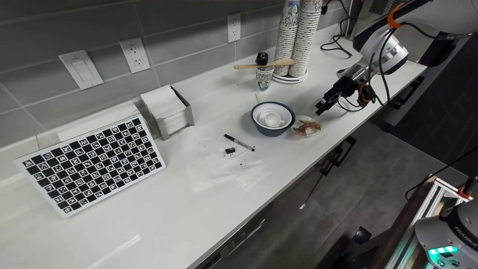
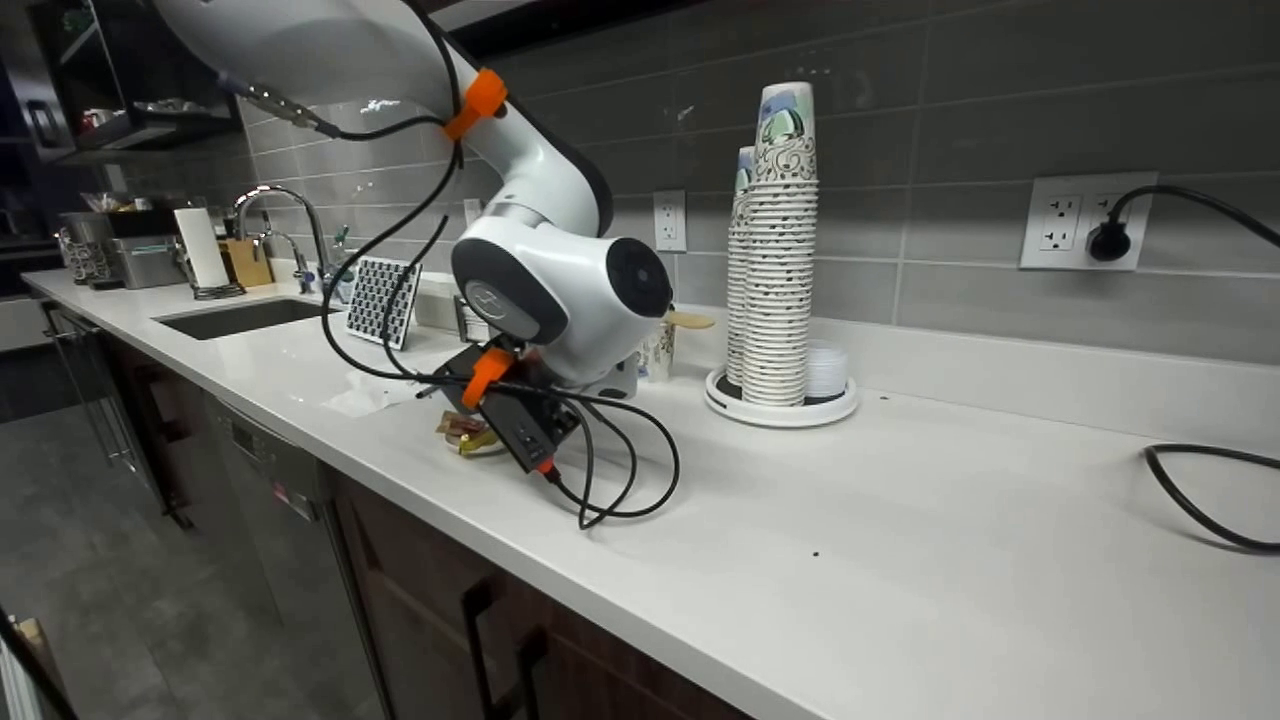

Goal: Pour the contents on the white plate into the white bowl.

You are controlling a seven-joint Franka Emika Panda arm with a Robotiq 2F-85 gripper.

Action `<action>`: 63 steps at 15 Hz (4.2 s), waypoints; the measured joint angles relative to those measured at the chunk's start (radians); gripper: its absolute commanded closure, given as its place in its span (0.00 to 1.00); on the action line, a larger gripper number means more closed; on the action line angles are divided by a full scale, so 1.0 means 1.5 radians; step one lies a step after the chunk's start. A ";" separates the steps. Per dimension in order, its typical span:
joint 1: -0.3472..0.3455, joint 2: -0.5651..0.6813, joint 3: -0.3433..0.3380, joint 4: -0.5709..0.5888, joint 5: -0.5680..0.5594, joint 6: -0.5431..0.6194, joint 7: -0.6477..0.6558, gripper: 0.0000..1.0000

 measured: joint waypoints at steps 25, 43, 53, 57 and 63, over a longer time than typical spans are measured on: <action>-0.008 0.089 0.082 0.083 -0.054 0.037 0.062 0.97; -0.085 0.056 0.070 0.084 0.030 0.108 0.082 0.97; -0.043 -0.068 0.077 0.066 0.037 0.150 0.140 0.97; 0.015 -0.080 0.103 0.064 0.033 0.195 0.175 0.97; 0.085 -0.083 0.145 0.064 -0.009 0.293 0.206 0.98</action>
